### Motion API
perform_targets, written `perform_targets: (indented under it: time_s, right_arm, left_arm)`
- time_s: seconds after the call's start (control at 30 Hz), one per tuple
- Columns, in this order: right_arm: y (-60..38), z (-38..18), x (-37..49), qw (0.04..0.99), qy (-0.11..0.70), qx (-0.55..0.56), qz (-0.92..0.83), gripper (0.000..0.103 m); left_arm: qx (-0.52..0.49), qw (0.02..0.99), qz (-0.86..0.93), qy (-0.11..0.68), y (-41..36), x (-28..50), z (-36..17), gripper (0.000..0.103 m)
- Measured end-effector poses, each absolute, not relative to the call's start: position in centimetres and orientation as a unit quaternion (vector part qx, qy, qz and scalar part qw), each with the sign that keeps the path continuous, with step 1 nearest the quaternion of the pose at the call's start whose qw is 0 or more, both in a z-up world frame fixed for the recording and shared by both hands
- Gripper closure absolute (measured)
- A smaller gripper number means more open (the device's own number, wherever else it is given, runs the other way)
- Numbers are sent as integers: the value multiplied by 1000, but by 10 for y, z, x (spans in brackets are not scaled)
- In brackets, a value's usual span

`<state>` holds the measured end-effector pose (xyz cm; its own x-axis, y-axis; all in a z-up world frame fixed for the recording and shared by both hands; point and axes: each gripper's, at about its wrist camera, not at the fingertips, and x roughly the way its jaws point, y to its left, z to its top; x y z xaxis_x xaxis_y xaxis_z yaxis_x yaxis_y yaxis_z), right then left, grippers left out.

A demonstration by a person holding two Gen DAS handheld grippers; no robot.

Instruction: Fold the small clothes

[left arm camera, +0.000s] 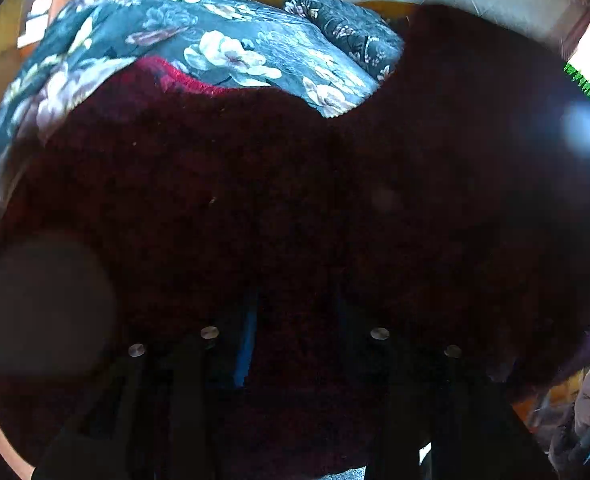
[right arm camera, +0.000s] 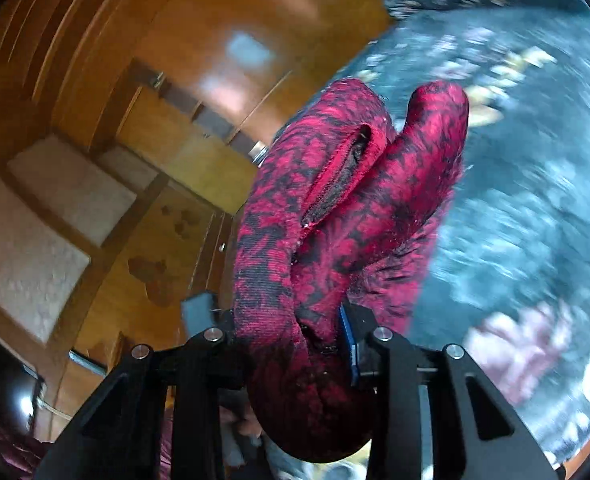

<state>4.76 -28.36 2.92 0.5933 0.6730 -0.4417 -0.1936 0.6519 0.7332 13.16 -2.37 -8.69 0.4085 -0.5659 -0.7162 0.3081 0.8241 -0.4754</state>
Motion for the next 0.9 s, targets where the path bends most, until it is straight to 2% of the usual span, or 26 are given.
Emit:
perform_targets:
  time_s: [0.1, 0.43, 0.67, 0.77, 0.87, 0.9]
  right_arm:
    - [-230, 43, 71, 837, 388, 273, 273, 71]
    - [-131, 41, 92, 860, 433, 137, 232, 72]
    - [-43, -1, 90, 857, 469, 7, 211, 71]
    - [-23, -39, 98, 846, 490, -14, 208, 71]
    - [-18, -52, 97, 848, 483, -13, 217, 68]
    - [-19, -51, 96, 850, 477, -11, 224, 66]
  left_arm:
    - [-169, 819, -272, 475, -7, 133, -84, 77]
    - [-288, 814, -261, 432, 129, 121, -74, 77]
    - [-354, 802, -249, 412, 177, 126, -70, 77]
    - [-355, 805, -247, 407, 185, 124, -60, 72]
    - [-354, 803, -267, 400, 183, 125, -43, 57]
    - [-349, 805, -271, 395, 183, 128, -38, 56]
